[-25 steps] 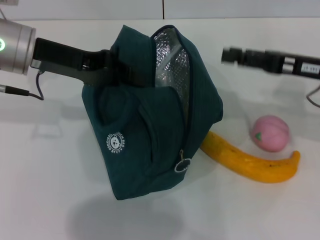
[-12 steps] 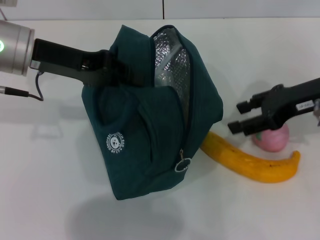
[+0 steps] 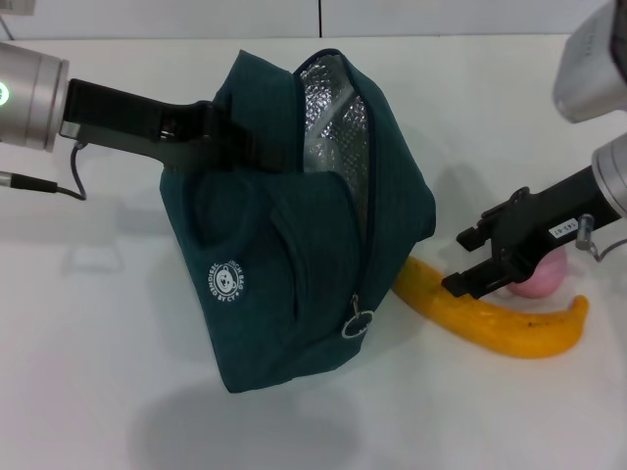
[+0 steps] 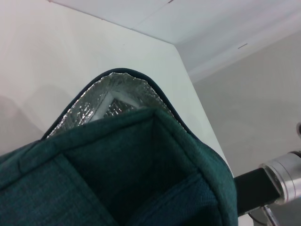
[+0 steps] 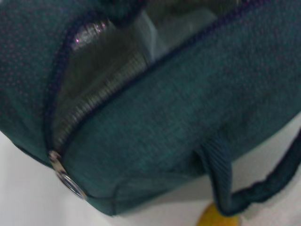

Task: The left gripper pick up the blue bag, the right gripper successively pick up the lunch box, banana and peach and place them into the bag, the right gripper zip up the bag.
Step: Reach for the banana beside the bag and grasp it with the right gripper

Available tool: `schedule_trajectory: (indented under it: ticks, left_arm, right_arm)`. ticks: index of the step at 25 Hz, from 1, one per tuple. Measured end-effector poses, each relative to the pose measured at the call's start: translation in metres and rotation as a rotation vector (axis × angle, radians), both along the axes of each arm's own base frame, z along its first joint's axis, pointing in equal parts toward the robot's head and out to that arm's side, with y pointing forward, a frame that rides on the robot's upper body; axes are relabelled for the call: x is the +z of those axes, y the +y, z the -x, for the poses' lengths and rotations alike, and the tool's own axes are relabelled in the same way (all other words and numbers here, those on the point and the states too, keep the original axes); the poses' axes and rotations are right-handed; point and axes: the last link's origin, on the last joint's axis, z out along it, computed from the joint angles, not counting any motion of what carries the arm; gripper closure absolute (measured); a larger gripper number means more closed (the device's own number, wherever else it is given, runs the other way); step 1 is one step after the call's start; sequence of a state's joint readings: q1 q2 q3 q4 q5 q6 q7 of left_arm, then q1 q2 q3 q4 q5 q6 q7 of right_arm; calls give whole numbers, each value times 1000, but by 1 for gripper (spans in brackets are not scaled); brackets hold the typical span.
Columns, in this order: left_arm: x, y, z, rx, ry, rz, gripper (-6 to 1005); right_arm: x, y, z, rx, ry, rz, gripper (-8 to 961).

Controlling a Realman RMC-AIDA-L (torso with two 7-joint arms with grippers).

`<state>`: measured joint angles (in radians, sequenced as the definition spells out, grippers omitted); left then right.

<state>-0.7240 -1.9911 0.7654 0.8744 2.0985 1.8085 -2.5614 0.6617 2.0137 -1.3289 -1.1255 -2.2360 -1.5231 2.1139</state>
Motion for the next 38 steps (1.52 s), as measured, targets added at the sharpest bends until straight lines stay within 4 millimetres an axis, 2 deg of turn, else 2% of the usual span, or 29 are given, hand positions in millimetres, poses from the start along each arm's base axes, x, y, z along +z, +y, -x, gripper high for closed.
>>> schedule_trajectory:
  ticks: [3, 9, 14, 38]
  left_arm:
    - [0, 0, 0, -1, 0, 0, 967]
    - [0, 1, -2, -6, 0, 0, 967]
    - [-1, 1, -3, -4, -3, 3, 967]
    - [0, 7, -10, -15, 1, -6, 967]
  right_arm:
    - [-1, 4, 5, 28, -88, -14, 275]
    - [-1, 6, 28, 90, -158, -18, 276]
    - [-9, 3, 35, 118, -222, 6, 277]
    - [-33, -2, 29, 18, -270, 99, 276]
